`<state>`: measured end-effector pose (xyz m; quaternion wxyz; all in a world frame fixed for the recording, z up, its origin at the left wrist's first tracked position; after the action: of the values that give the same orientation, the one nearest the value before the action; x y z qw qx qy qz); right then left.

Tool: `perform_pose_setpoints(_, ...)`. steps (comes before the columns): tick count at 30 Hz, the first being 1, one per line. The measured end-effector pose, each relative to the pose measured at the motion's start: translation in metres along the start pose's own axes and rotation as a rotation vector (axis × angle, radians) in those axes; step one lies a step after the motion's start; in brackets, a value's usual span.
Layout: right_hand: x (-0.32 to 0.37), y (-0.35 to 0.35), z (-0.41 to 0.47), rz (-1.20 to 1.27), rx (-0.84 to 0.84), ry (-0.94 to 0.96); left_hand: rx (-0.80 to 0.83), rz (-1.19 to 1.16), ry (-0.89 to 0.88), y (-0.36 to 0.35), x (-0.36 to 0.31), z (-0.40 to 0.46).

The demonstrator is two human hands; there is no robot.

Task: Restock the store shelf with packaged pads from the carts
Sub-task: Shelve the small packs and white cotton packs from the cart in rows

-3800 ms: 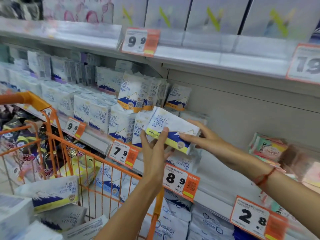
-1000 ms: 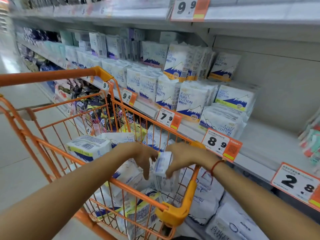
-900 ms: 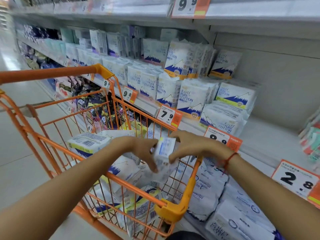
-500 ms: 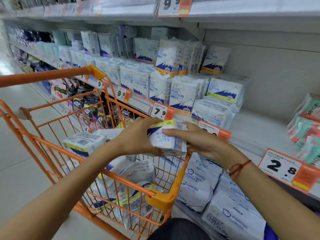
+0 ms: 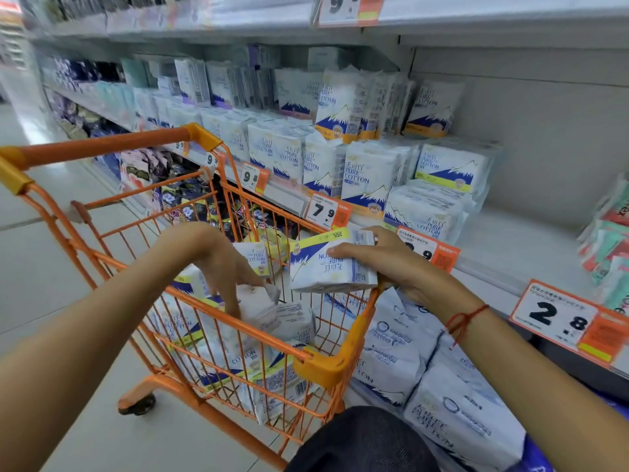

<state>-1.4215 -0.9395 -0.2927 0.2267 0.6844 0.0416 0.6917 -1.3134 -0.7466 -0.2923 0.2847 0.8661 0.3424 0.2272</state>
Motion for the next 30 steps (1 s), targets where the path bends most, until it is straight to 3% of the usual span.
perform_pose_setpoints(3, -0.001, 0.004, 0.001, 0.010, 0.013, -0.012, 0.142, -0.164, -0.110, 0.006, 0.012, 0.000)
perform_pose_setpoints(5, 0.000, 0.007, 0.000, 0.013, 0.013, -0.018, 0.164, -0.149, -0.094, 0.010, 0.014, 0.004)
perform_pose_setpoints(9, -0.001, 0.008, 0.002, 0.055, -0.002, -0.043, -0.060, 0.236, 0.119, 0.004, 0.009, 0.017)
perform_pose_setpoints(11, -0.001, 0.008, 0.001, 0.095, -0.003, -0.060, -0.127, 0.260, 0.134, -0.003, 0.009, 0.024)
perform_pose_setpoints(15, 0.000, 0.014, -0.001, 0.217, -0.046, -0.112, -0.270, -0.118, -0.035, 0.006, 0.010, 0.013)
perform_pose_setpoints(19, 0.009, 0.037, -0.005, 0.599, -0.105, -0.084, -0.479, -0.626, -0.274, 0.027, 0.007, 0.002)
perform_pose_setpoints(22, 0.020, 0.061, -0.008, 0.849, -0.130, 0.017, -0.598, -0.940, -0.357, 0.040, -0.004, 0.007)
perform_pose_setpoints(27, 0.022, 0.083, -0.012, 1.000, -0.173, 0.111, -0.947, -1.234, -0.443, 0.068, -0.055, 0.010)
perform_pose_setpoints(30, 0.021, 0.094, -0.014, 0.980, -0.260, 0.135, -1.050, -1.460, -0.529, 0.086, -0.088, 0.016)
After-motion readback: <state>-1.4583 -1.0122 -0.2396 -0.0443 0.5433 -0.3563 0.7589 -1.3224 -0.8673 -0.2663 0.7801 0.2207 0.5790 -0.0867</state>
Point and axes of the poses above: each hand's wrist, its own z-axis towards the middle knuckle, its own y-axis out of the back of the hand, x = y × z, the point moved 3 cm from there along z, towards the middle knuckle, and after that the axes turned 9 degrees about y, right-handed, at the moved point
